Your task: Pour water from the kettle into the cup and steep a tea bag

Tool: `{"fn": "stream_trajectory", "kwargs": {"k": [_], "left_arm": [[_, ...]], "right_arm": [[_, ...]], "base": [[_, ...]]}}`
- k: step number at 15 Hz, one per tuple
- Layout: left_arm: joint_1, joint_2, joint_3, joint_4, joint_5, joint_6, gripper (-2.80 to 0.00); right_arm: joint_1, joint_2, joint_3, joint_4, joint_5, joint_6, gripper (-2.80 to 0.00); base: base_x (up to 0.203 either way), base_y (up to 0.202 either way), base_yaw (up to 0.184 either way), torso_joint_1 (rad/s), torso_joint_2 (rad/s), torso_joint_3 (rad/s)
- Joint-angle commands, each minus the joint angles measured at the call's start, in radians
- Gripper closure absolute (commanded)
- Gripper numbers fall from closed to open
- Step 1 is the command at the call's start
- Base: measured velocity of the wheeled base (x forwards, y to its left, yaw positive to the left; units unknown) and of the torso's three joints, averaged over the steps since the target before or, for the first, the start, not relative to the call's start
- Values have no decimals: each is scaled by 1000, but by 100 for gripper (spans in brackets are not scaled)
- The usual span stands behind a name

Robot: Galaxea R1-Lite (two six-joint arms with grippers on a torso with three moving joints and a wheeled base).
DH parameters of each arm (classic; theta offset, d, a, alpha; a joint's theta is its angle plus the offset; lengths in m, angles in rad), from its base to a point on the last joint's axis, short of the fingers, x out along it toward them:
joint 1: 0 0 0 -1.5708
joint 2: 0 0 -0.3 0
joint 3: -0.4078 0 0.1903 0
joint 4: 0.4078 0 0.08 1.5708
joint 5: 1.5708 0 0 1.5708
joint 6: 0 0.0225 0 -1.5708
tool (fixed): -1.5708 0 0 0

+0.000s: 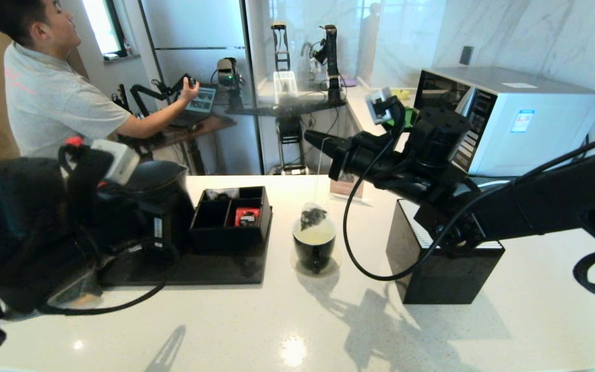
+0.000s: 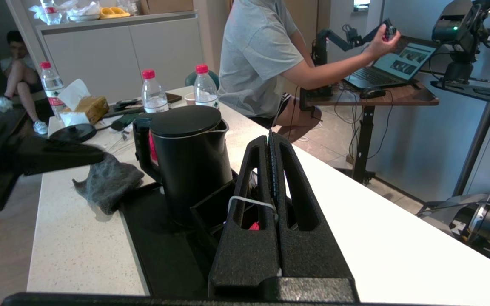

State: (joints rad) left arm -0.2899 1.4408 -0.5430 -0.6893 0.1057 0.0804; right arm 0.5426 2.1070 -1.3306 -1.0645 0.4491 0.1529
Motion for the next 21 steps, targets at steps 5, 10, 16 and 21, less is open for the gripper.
{"fn": "stream_trajectory", "kwargs": {"k": [5,10,16,21], "left_arm": [[11,-240,239,-11,2,-2,0],[13,-382,383,-9,44,-1,0],[103,-568,533,0,63,-8,0],[111,-914,542,313,70,-30,0]], "right_arm": [[0,-14,5,-8,2,0,0],[0,-15,13,-6,3,-1,0],[-1,-29,7,18,3,-3,0],[0,-38,10,21,4,-20,0]], "base": [[0,0,0,0,0,0],[0,0,0,0,0,0],[0,0,0,0,0,0],[0,0,0,0,0,0]]}}
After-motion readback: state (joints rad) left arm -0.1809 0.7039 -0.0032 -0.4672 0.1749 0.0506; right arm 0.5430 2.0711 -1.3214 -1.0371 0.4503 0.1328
